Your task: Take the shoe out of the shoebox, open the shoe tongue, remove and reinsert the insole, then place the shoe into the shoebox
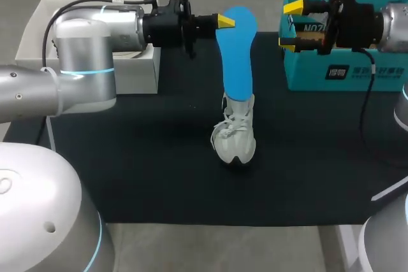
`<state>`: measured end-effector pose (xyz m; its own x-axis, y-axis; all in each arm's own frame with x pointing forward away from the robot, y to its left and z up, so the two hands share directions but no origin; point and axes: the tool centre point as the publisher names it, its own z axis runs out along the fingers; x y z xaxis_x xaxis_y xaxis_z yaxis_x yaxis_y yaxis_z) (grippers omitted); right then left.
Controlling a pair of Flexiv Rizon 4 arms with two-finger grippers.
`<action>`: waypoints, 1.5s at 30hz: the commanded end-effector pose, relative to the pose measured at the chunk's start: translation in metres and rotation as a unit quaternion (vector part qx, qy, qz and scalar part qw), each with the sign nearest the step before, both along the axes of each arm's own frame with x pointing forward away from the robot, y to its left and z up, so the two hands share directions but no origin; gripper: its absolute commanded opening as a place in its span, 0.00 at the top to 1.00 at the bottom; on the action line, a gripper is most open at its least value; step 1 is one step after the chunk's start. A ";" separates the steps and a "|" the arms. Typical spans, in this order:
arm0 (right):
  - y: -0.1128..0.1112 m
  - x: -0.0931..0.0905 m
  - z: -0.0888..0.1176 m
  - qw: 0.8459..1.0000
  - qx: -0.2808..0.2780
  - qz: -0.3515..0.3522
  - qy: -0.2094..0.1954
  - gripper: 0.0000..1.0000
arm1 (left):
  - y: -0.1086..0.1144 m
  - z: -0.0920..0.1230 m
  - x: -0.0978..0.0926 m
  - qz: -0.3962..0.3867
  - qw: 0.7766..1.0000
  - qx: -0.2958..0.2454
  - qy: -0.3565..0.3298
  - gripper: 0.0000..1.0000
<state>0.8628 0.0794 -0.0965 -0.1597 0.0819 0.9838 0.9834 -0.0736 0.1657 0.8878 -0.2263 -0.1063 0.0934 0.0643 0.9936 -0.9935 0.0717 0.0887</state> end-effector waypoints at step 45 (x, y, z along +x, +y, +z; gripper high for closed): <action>0.002 0.006 0.000 0.999 -0.043 0.018 0.005 0.00 | 0.015 0.035 0.032 -0.068 0.680 -0.110 -0.722 1.00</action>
<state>0.8686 0.0797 -0.0959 -0.1535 0.1590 0.9753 0.9870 -0.0232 0.1592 0.9083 -0.2112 -0.0717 -0.9342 0.1221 0.3352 -0.3498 -0.1287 -0.9279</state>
